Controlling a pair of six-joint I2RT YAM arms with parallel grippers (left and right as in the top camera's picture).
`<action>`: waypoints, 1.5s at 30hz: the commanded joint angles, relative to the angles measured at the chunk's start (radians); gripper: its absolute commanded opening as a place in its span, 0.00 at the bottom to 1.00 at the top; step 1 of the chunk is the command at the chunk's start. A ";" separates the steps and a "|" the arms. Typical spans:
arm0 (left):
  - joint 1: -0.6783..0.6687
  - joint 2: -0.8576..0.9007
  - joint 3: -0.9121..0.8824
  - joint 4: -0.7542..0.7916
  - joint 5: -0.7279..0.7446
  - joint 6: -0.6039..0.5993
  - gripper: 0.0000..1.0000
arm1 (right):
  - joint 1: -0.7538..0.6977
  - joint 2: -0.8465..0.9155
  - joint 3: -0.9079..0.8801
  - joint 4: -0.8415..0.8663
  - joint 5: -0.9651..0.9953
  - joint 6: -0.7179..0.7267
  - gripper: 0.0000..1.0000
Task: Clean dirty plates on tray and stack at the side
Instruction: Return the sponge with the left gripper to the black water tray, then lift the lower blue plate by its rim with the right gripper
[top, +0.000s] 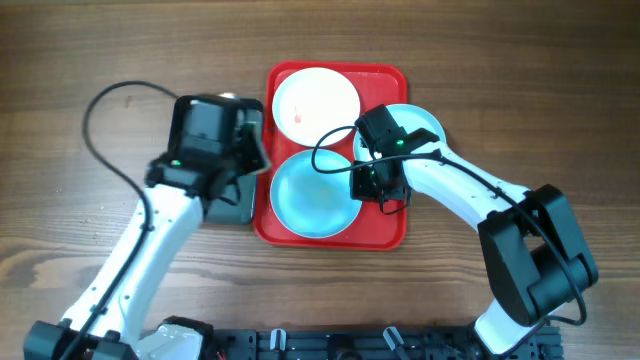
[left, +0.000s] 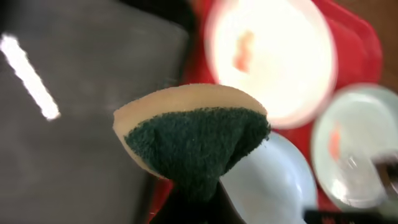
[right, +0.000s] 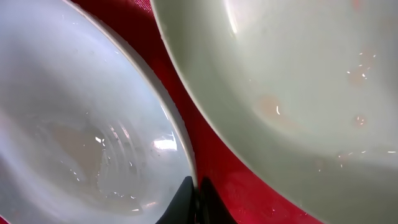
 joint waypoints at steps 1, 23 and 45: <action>0.096 -0.006 0.006 -0.037 -0.035 -0.056 0.04 | 0.007 0.015 -0.001 0.000 -0.013 -0.008 0.05; 0.273 -0.006 0.006 -0.080 -0.043 -0.048 0.04 | 0.007 0.015 -0.001 0.027 -0.013 -0.003 0.04; 0.272 -0.006 0.006 -0.080 -0.020 -0.048 0.04 | 0.007 0.005 -0.059 0.101 0.017 0.070 0.04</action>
